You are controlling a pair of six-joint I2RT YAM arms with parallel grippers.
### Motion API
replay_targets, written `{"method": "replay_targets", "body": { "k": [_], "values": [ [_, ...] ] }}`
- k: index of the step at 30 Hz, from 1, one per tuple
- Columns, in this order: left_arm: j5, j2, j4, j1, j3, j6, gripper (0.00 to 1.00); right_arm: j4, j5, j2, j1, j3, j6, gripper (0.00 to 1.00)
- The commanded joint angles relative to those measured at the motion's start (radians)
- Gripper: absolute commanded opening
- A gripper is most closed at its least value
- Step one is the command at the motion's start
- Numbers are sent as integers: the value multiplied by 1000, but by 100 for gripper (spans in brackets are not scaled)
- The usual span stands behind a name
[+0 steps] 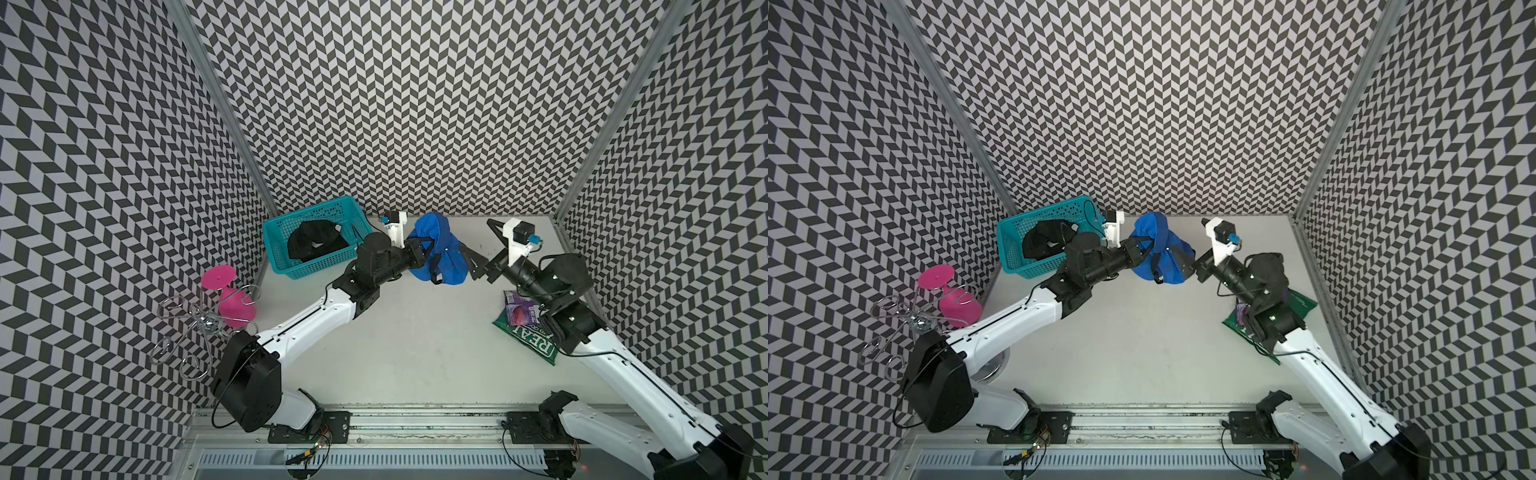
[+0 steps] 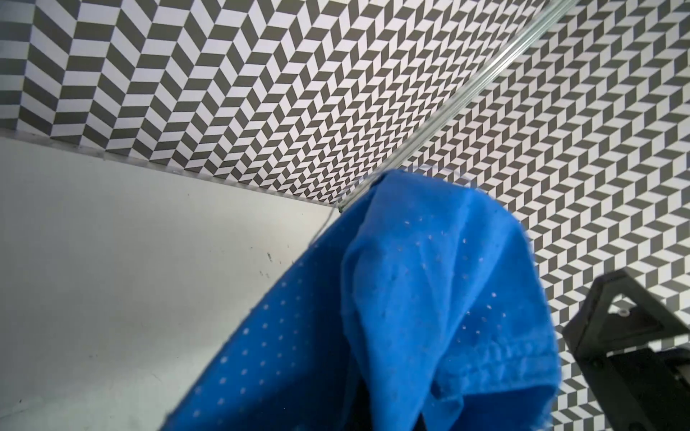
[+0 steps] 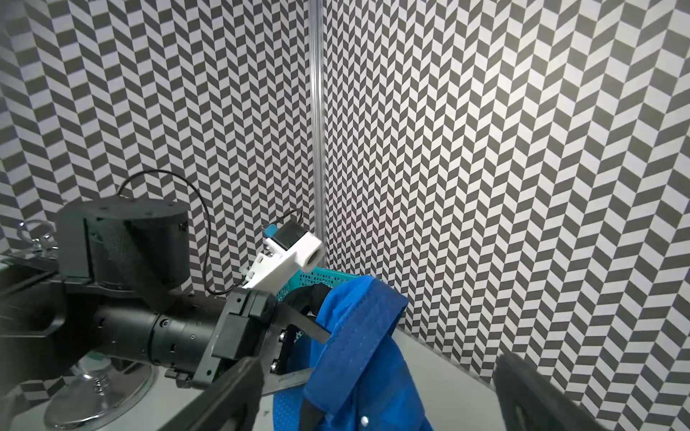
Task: Turn the baseball cap inside out
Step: Turn over the baseball cap.
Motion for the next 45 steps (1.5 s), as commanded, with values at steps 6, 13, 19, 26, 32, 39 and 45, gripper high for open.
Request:
{"method": "replay_targets", "body": {
  "k": [6,13,19,26,32,39,45],
  "values": [
    [-63,-49,82,-2,-11,-189,0,305,562,73,299,-116,-135,100],
    [-81,-71,91,-2,-29,-210,0,287,736,171,324,-92,-150,100],
    [-64,-63,94,-4,-19,-220,0,335,700,217,351,-101,-247,100],
    [-45,-59,89,-8,-10,-218,0,347,742,316,369,-55,-328,100],
    [-77,-70,26,-11,2,-167,0,415,940,380,369,-10,-340,100],
    [-151,-119,-74,-7,-30,-85,0,434,935,323,358,-48,-297,71],
    [-131,-136,-99,6,-34,-21,0,244,733,312,333,-16,-254,18]
  ]
}}
